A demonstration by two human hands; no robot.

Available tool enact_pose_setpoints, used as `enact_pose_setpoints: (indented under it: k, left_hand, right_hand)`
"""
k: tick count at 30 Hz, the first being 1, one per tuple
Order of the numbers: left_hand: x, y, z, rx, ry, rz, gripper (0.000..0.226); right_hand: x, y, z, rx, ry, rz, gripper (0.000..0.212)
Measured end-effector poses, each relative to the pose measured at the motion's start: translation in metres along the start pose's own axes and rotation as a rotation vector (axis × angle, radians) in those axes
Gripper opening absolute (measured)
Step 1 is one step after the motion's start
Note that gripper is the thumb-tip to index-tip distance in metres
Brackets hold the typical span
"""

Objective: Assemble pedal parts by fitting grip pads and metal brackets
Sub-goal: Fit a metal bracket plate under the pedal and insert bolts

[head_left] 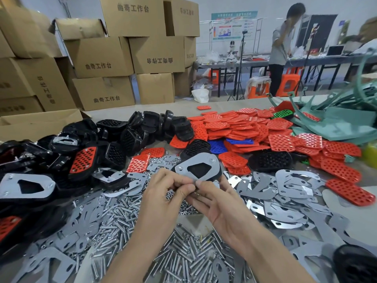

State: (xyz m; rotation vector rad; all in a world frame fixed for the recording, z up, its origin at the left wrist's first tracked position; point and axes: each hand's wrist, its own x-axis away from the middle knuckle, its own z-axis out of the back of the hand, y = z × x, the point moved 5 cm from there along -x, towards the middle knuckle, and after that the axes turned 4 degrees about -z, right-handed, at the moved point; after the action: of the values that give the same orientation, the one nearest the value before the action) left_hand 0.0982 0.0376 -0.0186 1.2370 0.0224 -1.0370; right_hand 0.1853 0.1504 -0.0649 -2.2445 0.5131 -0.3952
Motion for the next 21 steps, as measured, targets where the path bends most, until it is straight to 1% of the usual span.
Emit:
enact_pose_setpoints:
  k: [4,8,11,13,15,17,18,21]
  left_hand:
    - [0.0029,-0.0009,-0.0001,-0.004,-0.073,-0.014,0.025]
    - [0.0045,-0.0012,0.0028,-0.041,-0.073,-0.035,0.021]
    - [0.0040,-0.0005,0.0033,-0.055,-0.059,-0.048,0.012]
    - [0.0039,-0.0004,0.0041,-0.044,-0.019,-0.047,0.007]
    - [0.0040,-0.0007,0.0045,-0.026,0.008,-0.039,0.008]
    - [0.0050,-0.0013,0.0035,-0.002,-0.002,-0.024,0.015]
    - [0.0056,-0.0017,0.0029,0.006,-0.011,-0.018,0.018]
    - [0.0060,-0.0042,0.0020,-0.007,-0.034,0.009,0.013]
  right_hand:
    - [-0.0014,0.0022,0.0012,0.001,0.023,-0.007,0.113]
    - [-0.0020,0.0027,0.0003,-0.013,0.020,-0.001,0.111]
    - [-0.0011,0.0021,-0.0016,0.005,-0.007,0.019,0.098]
    - [0.0005,0.0021,-0.0035,0.012,-0.020,0.028,0.095]
    - [0.0024,0.0014,-0.0059,0.018,-0.041,0.040,0.086]
    - [0.0039,-0.0002,-0.0079,0.036,-0.058,0.060,0.070]
    - [0.0044,-0.0012,-0.0081,0.032,-0.050,0.066,0.068]
    - [0.0040,-0.0029,-0.0067,-0.012,-0.014,0.069,0.087]
